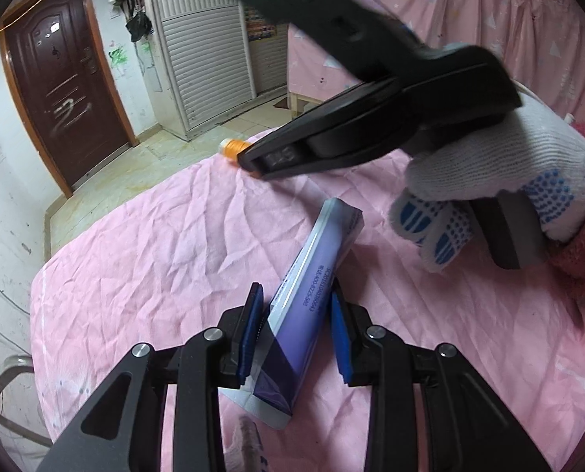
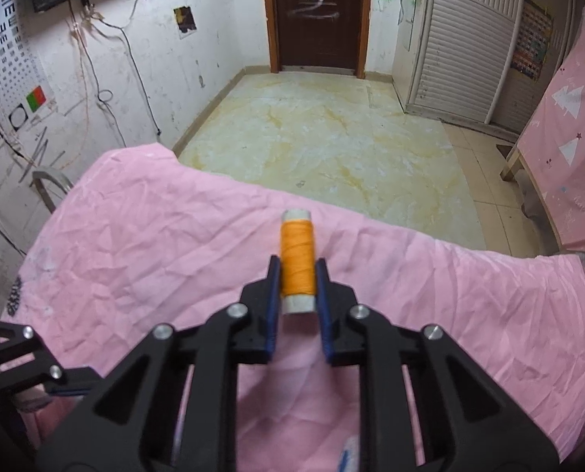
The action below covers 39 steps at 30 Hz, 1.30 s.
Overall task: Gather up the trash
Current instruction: 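Carry toothpaste box and orange spool to the yellow bucket and release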
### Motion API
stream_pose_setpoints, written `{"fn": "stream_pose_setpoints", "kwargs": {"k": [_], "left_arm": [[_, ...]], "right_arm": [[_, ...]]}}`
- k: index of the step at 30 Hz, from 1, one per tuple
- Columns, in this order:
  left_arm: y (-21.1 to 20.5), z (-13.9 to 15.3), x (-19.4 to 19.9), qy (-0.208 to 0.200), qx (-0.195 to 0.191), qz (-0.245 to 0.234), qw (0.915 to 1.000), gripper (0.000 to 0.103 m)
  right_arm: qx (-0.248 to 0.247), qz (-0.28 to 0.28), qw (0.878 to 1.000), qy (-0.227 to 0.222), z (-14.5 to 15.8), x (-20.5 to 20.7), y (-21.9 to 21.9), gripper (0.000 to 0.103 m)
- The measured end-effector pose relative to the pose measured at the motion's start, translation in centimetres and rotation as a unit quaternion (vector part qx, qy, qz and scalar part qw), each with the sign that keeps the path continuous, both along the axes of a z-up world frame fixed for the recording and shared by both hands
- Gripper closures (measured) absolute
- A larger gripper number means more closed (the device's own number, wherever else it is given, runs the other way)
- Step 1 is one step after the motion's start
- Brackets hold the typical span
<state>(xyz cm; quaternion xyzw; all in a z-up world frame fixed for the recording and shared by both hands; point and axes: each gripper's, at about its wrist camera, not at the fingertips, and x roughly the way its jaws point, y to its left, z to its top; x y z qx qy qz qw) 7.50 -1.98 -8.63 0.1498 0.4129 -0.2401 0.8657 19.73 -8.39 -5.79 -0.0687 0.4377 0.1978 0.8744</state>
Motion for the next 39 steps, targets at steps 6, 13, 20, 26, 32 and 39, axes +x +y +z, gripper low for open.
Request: {"fn": "stream_pose_setpoints", "kwargs": {"k": [6, 13, 20, 26, 32, 39], "left_arm": [[-0.6, 1.3, -0.6, -0.006, 0.004, 0.017, 0.9998, 0.082], [-1.7, 3.0, -1.9, -0.027, -0.001, 0.027, 0.9993, 0.082], [-4.2, 5.3, -2.5, -0.058, -0.006, 0.041, 0.9975, 0.082], [-7.5, 7.2, -2.9, -0.078, -0.008, 0.029, 0.9965, 0.082], [-12.0, 8.2, -3.1, -0.089, -0.003, -0.003, 0.996, 0.082], [-17.2, 8.5, -3.6, -0.094, -0.002, -0.041, 0.9947, 0.082]], "right_arm": [[0.018, -0.004, 0.999, -0.026, 2.4, -1.7, -2.1, 0.087], [0.043, -0.02, 0.998, -0.049, 4.5, -3.7, -5.7, 0.087], [0.07, -0.045, 0.994, -0.069, 6.1, -5.8, -9.9, 0.087], [0.092, -0.069, 0.99, -0.077, 6.9, -6.9, -14.0, 0.087], [0.105, -0.098, 0.986, -0.085, 7.3, -7.9, -18.5, 0.087], [0.123, -0.145, 0.977, -0.095, 7.3, -9.5, -25.1, 0.087]]}}
